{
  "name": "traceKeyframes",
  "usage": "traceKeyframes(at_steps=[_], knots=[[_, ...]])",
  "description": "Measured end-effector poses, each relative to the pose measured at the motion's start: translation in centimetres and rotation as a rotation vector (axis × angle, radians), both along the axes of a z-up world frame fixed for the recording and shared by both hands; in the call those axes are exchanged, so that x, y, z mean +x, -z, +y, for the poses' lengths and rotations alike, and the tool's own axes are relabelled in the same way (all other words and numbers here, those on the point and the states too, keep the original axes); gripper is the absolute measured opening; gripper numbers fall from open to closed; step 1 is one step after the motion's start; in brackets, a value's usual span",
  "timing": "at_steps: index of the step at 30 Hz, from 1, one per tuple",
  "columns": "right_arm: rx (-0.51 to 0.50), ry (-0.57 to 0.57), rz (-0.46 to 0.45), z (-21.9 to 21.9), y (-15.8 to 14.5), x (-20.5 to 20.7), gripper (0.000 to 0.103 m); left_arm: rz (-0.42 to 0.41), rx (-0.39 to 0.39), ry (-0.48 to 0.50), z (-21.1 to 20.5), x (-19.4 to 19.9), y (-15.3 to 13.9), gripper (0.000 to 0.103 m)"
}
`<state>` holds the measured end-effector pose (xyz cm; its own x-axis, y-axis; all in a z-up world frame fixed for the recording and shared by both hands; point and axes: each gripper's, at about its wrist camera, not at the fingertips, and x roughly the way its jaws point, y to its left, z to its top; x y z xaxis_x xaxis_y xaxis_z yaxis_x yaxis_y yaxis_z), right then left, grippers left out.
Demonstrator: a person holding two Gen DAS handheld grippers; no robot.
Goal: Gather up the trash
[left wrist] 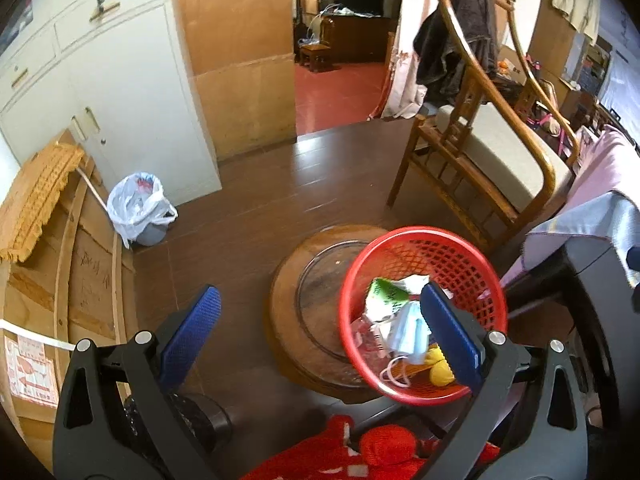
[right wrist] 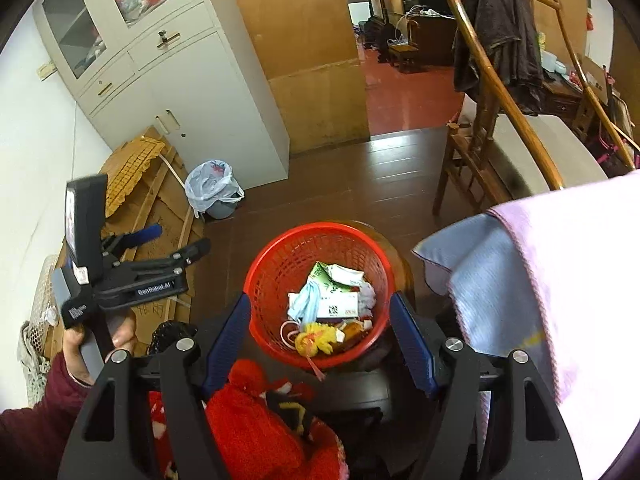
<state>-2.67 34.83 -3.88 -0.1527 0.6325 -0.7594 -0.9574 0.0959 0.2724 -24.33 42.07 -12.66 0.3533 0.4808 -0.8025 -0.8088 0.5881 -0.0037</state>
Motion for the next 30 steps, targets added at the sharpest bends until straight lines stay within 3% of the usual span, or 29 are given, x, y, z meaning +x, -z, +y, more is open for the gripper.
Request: traceKeyframes(at_steps=[5, 10, 12, 15, 19, 30], knots=[[-0.029, -0.059, 0.017, -0.3, 0.0, 0.4, 0.081, 0.015, 0.044, -0.010, -1.9, 1.2, -3.5, 0.096], [-0.071, -0.131, -0.058, -0.7, 0.7, -0.7, 0.088, 0.051, 0.055, -0.058, -4.3, 1.7, -6.0, 0.096], [-0.068, -0.139, -0.047, -1.3, 1.3, -0.6, 0.088, 0.071, 0.053, -0.079, -5.7, 1.8, -6.3, 0.096], [-0.089, -0.145, 0.007, -2.1, 2.2, -0.4, 0.088, 0.086, 0.037, -0.112, -7.4, 1.4, -6.1, 0.096], [-0.087, -0.144, -0.002, -2.7, 2.5, -1.0, 0.088, 0.070, 0.010, -0.153, -9.5, 0.3, -5.4, 0.096], [-0.106, -0.155, -0.121, -3.5, 4.9, -3.2, 0.088, 0.103, 0.014, -0.123, -10.4, -0.7, -2.2, 0.096]])
